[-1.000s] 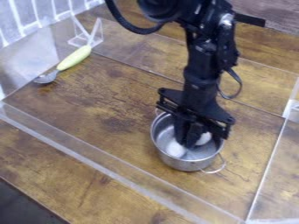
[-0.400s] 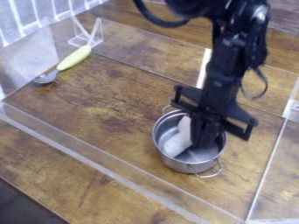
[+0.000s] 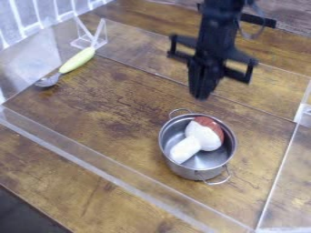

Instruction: Remove the mushroom from the silver pot and put it on the table

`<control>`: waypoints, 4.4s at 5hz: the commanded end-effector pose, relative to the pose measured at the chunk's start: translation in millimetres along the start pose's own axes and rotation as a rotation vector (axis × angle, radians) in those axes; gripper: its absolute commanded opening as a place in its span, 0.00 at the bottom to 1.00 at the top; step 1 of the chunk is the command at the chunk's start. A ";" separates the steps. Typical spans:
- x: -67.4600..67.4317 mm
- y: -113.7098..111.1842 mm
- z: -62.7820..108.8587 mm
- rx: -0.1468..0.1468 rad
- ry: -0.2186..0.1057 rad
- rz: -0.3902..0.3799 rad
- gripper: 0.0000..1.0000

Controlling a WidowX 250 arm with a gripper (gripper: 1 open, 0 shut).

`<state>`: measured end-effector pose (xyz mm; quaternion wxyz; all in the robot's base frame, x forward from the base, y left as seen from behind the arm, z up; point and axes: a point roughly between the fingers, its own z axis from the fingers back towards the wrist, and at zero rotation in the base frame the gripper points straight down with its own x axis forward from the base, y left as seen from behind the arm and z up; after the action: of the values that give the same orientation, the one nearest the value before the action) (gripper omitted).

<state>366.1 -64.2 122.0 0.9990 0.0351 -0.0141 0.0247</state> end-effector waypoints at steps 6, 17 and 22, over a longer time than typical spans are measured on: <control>-2.9 43.0 -0.9 0.005 -0.057 0.303 0.00; -33.3 -15.3 13.3 -0.045 -0.037 0.388 1.00; -28.7 -19.2 -43.8 -0.002 0.008 0.459 1.00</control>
<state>330.7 -83.9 57.6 0.9685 0.0424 0.0103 0.2453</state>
